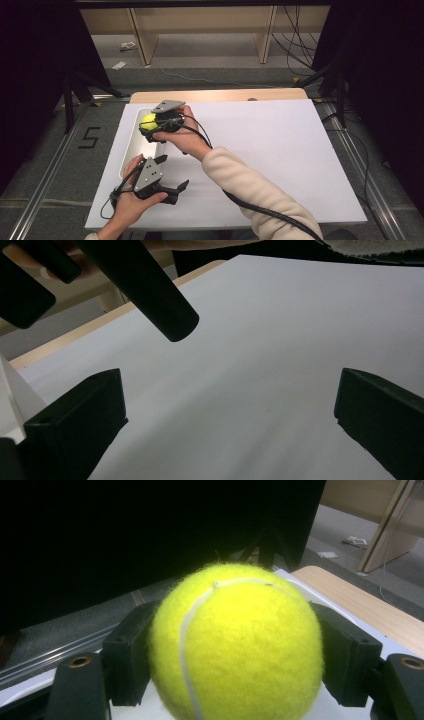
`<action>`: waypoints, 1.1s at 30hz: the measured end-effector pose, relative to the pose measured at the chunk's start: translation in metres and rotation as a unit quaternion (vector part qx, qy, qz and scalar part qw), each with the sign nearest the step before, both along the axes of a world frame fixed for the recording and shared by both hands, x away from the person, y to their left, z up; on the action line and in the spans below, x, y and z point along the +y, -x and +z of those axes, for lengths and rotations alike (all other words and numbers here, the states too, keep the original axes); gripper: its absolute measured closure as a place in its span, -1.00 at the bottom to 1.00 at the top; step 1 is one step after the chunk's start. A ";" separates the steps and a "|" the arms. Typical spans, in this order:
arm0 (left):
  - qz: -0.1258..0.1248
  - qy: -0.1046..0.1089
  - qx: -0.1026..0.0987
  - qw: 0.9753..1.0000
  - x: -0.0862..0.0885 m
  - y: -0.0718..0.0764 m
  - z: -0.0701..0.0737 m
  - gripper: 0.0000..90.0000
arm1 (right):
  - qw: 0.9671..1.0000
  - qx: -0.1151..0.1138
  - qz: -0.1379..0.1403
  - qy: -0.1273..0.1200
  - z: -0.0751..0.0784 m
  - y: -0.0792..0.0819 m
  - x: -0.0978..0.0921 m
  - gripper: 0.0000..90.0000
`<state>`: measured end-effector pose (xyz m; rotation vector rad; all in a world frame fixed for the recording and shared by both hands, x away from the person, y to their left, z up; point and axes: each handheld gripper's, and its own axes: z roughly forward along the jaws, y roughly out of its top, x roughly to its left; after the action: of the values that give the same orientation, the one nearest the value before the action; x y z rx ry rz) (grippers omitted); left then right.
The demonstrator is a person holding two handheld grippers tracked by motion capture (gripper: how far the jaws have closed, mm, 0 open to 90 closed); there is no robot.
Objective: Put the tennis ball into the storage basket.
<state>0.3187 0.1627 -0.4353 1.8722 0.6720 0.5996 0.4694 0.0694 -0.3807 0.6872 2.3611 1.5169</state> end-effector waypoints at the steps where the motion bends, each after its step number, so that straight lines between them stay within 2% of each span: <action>1: 0.000 0.000 -0.002 1.000 0.000 0.000 0.000 -1.00 | 1.000 0.000 0.001 0.001 0.000 0.000 0.000 -0.39; 33: 0.000 0.001 -0.002 1.000 0.000 0.000 0.001 -1.00 | 1.000 0.003 0.004 -0.001 0.003 -0.004 0.015 -0.40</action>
<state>0.3184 0.1629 -0.4347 1.8695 0.6688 0.6019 0.4734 0.0840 -0.3773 0.6829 2.3696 1.5234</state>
